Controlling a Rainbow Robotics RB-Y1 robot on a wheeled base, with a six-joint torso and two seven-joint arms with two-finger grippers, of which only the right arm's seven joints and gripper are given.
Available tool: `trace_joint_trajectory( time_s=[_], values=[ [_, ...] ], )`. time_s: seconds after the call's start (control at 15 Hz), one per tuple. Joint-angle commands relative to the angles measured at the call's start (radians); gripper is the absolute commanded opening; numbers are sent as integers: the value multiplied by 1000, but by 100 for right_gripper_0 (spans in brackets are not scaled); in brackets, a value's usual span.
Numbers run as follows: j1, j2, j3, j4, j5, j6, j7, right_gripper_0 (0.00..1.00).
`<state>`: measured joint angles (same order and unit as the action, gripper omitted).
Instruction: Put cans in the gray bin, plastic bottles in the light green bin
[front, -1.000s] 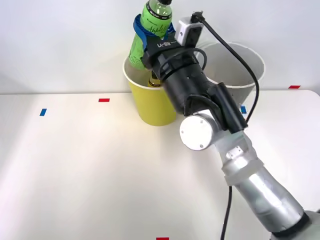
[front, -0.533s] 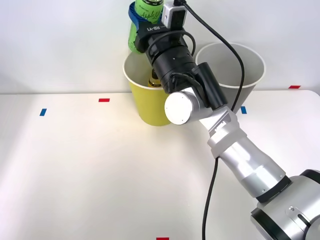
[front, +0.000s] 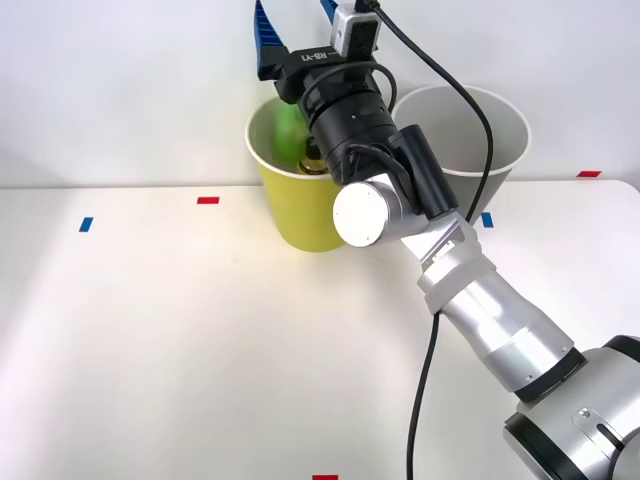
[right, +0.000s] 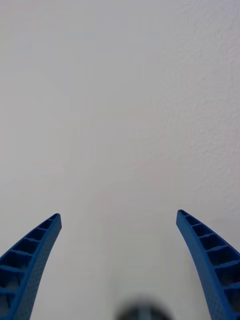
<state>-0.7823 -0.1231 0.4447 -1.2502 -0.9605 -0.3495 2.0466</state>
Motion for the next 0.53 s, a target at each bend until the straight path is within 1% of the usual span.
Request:
trace_joint_trajectory(
  time_s=[0.07, 0.33, 0.47, 0.53],
  values=[
    [0, 0, 0, 0, -3, 0, -2, 100],
    [21, -1, 2, -3, 28, -26, -5, 100],
    [63, -13, 3, -57, 39, -26, -9, 100],
    [94, -30, 5, -113, 39, 1, -11, 100]
  ],
)
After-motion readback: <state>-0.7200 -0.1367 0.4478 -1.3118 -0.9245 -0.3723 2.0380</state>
